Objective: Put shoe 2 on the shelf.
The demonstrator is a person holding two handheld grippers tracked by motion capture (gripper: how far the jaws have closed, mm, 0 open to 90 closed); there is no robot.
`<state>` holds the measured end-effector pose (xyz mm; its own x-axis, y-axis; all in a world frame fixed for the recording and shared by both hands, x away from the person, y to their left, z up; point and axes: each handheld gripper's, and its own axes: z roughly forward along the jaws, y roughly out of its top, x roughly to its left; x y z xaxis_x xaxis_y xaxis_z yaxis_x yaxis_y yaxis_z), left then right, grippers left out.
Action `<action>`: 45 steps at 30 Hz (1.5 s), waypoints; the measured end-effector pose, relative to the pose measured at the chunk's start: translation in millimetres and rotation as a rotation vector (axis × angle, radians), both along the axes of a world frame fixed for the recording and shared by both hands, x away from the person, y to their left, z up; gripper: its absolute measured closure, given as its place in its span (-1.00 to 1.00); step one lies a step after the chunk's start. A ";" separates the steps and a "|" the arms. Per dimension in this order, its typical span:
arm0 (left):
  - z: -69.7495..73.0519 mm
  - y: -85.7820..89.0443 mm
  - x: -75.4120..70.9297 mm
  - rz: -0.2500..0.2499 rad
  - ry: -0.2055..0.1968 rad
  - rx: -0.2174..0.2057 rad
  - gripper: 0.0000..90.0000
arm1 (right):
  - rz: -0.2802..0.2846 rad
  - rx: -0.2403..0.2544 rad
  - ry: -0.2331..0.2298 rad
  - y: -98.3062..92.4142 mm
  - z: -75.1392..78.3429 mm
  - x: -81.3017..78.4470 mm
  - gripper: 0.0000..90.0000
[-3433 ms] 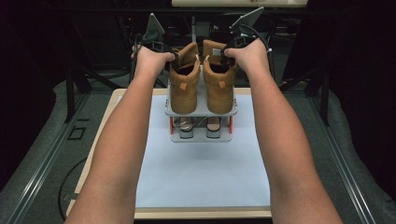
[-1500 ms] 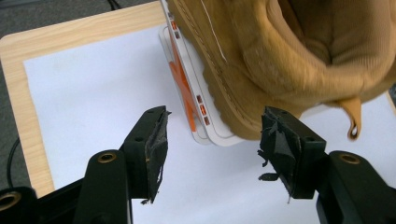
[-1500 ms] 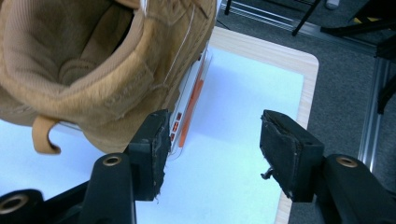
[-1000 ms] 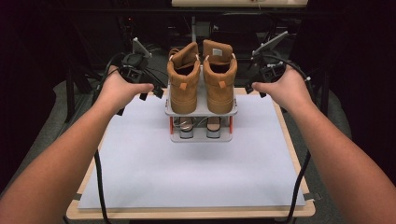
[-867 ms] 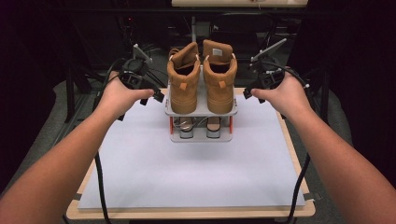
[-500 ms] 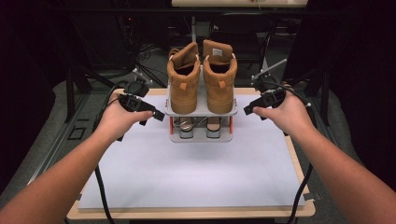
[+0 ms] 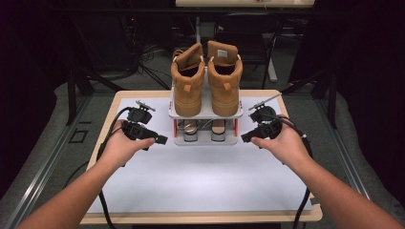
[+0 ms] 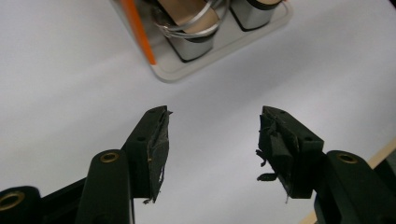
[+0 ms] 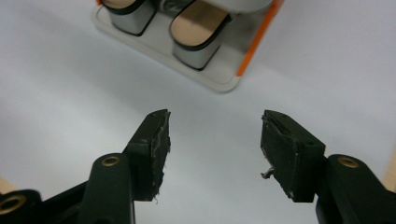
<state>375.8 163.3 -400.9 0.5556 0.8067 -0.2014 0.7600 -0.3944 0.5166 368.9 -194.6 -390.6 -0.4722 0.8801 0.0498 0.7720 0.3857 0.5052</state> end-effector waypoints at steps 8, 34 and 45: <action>-36.9 -6.3 -16.6 -0.042 -0.008 0.000 -0.05 | 0.043 -0.006 -0.003 8.3 -38.1 -14.5 -0.05; -128.0 19.0 -63.6 -0.001 -0.058 -0.052 -0.06 | 0.074 -0.018 -0.069 7.9 -127.8 -66.7 0.01; -144.5 28.4 -71.0 0.035 -0.119 -0.067 -0.07 | 0.033 0.040 -0.176 -0.9 -147.7 -83.9 -0.02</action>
